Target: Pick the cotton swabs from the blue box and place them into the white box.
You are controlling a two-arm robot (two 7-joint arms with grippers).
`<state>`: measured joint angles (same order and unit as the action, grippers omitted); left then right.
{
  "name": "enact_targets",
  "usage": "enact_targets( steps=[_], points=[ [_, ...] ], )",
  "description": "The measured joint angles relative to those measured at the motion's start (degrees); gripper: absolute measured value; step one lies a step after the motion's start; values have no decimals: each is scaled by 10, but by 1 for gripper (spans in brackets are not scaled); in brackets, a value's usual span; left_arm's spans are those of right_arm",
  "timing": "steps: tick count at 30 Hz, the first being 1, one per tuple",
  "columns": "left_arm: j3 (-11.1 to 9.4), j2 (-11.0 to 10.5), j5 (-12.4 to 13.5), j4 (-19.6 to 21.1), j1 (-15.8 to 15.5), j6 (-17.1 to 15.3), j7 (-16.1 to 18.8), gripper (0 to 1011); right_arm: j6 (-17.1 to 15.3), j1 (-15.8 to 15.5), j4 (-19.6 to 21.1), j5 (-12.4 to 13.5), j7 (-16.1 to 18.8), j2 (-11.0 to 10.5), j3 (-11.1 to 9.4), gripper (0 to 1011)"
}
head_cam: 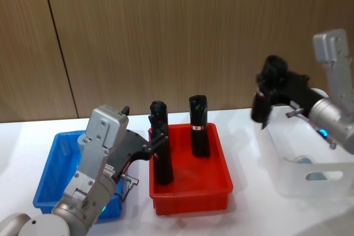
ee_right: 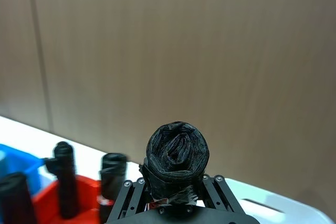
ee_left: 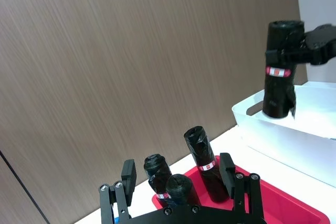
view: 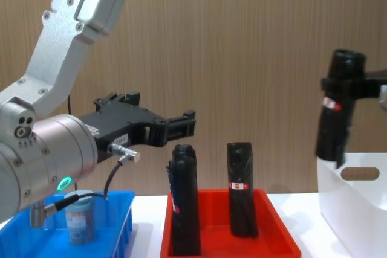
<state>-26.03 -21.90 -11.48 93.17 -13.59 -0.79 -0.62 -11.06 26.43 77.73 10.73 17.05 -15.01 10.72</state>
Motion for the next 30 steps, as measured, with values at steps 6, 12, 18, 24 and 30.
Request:
enact_targets(
  steps=[6,12,18,24,30],
  points=[
    [0,0,0,0,0,0,0,1004,6,10,-15,-7,-19,-11,-15,392],
    [0,0,0,0,0,0,0,1004,10,21,-42,-11,-30,-17,-25,392],
    [0,0,0,0,0,0,0,1004,15,33,-78,-15,-36,-19,-30,392],
    [0,0,0,0,0,0,0,1004,23,47,-122,-21,-41,-17,-30,392],
    [0,0,0,0,0,0,0,1004,36,58,-159,-25,-41,-14,-27,392]
  ],
)
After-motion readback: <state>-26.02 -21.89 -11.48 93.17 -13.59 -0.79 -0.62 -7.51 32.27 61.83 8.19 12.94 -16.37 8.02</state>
